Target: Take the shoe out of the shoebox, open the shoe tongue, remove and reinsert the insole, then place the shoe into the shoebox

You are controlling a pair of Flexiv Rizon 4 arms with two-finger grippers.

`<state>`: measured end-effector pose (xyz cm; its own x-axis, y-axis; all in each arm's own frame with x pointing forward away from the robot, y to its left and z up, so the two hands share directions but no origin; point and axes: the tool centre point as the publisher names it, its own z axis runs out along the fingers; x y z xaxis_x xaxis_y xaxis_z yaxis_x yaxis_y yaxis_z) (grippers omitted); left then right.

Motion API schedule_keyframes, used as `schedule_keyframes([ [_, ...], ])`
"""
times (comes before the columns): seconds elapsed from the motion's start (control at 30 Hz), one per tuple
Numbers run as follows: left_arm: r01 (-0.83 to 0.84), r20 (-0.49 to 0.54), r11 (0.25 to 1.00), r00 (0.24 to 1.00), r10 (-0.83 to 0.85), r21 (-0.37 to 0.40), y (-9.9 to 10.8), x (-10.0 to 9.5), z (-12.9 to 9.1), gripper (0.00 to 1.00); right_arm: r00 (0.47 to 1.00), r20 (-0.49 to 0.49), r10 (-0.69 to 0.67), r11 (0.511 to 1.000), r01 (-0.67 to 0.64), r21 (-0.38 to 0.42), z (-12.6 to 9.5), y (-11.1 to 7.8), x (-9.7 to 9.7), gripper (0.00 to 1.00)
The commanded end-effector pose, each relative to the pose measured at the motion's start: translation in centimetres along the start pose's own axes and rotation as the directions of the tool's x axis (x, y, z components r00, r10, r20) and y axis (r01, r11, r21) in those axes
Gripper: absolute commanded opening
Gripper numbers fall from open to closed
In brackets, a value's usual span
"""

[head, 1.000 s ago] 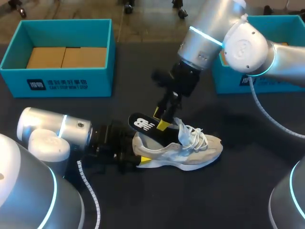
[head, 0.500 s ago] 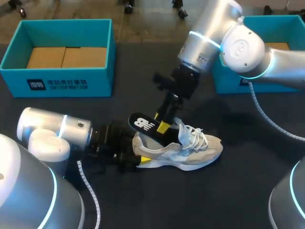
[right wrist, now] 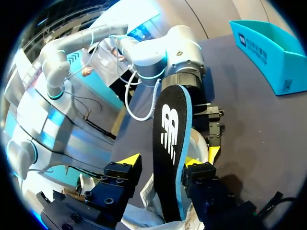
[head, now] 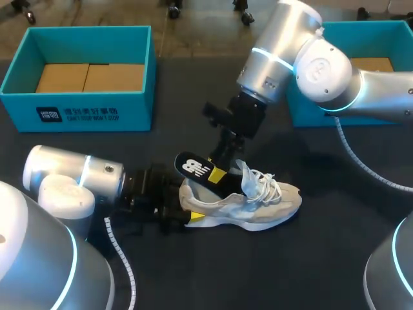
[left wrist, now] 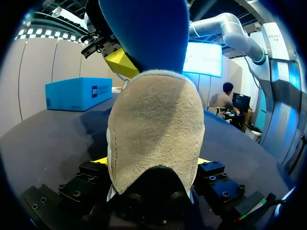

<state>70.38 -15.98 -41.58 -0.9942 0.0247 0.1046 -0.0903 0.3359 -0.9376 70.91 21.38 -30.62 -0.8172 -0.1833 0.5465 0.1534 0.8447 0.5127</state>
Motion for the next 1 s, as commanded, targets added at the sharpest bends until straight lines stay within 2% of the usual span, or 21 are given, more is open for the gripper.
schedule_keyframes([
  [0.03,0.000,-0.001,1.000,1.000,0.000,-0.004,0.0,0.0,0.1,0.00,1.000,-0.003,-0.001,1.000,0.001,-0.005,0.6,0.0,-0.2,0.48],
  [0.2,0.000,-0.001,1.000,1.000,0.000,-0.004,0.0,0.0,0.1,0.00,1.000,-0.010,-0.002,1.000,0.002,-0.015,1.0,0.1,-0.4,0.45],
  [0.37,0.000,-0.001,1.000,1.000,0.000,-0.004,0.0,0.0,0.1,0.00,1.000,-0.015,-0.005,1.000,0.004,-0.023,1.2,0.1,-0.5,0.31],
  [0.43,0.000,-0.001,1.000,1.000,0.000,-0.004,0.0,0.0,0.1,0.00,1.000,-0.016,-0.008,0.999,0.007,-0.035,1.4,0.1,-0.6,0.20],
  [0.47,0.000,-0.001,1.000,1.000,0.000,-0.004,0.0,0.0,0.1,0.00,1.000,-0.013,-0.009,0.999,0.008,-0.042,1.4,0.1,-0.6,0.07],
  [0.5,0.000,-0.001,1.000,1.000,0.000,-0.004,0.0,0.0,0.1,0.00,1.000,-0.009,-0.009,0.999,0.009,-0.048,1.5,0.1,-0.6,0.00],
  [0.73,0.000,-0.001,1.000,1.000,0.000,-0.004,0.0,0.0,0.1,0.00,0.999,0.029,-0.026,0.997,0.028,-0.075,1.1,0.7,-0.7,0.00],
  [1.0,0.000,-0.001,1.000,1.000,0.000,-0.004,0.0,0.0,0.1,0.00,0.974,0.202,-0.103,0.976,0.138,-0.170,-1.1,2.9,-0.6,0.00],
])
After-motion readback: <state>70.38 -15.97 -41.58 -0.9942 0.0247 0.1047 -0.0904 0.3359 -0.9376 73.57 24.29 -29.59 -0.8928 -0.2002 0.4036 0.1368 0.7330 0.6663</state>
